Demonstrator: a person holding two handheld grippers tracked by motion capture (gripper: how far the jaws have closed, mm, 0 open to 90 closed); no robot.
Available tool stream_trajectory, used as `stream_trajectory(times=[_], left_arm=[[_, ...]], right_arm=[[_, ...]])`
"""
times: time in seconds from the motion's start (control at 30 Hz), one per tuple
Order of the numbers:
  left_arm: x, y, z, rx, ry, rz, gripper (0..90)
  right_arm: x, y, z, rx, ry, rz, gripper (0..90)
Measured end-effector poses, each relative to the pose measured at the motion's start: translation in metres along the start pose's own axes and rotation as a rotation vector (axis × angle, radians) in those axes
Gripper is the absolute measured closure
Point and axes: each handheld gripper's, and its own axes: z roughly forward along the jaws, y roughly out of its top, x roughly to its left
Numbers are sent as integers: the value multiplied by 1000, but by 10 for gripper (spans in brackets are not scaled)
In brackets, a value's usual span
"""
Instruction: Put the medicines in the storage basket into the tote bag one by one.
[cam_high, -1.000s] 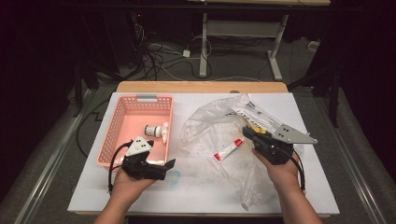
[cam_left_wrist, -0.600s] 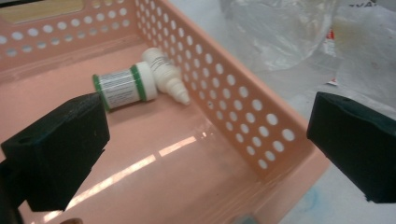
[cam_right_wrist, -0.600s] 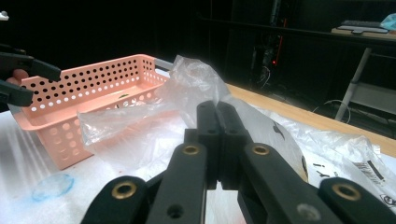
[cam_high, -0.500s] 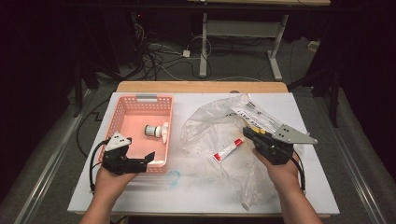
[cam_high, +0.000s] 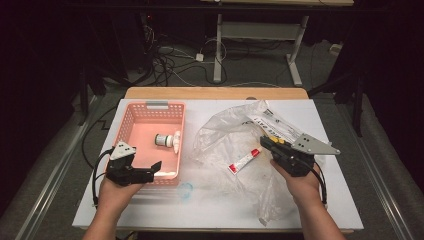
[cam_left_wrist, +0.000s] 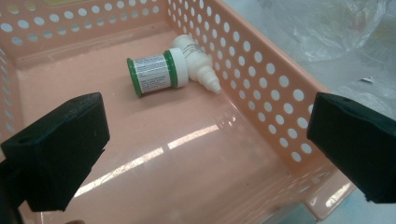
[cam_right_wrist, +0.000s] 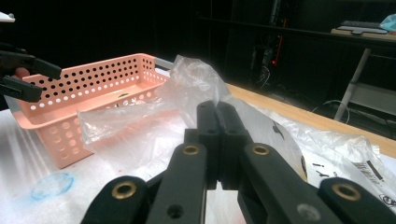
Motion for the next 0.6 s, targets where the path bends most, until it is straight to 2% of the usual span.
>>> stream_trajectory(times=[0.1, 0.23, 0.33, 0.5, 0.6], left_arm=[[-3, 4, 1, -3, -3, 9, 0], [-4, 15, 4, -21, -31, -11, 0], [-6, 24, 7, -23, -42, -9, 0], [-6, 41, 14, -27, -37, -3, 0], [-1, 51, 22, -8, -19, -10, 0]], right_arm=[[0, 0, 0, 0, 2, 0, 900], [0, 0, 0, 0, 3, -1, 900], [0, 1, 0, 0, 4, 0, 900], [-1, 1, -1, -6, 2, 1, 900], [-1, 1, -1, -7, 0, -2, 900]])
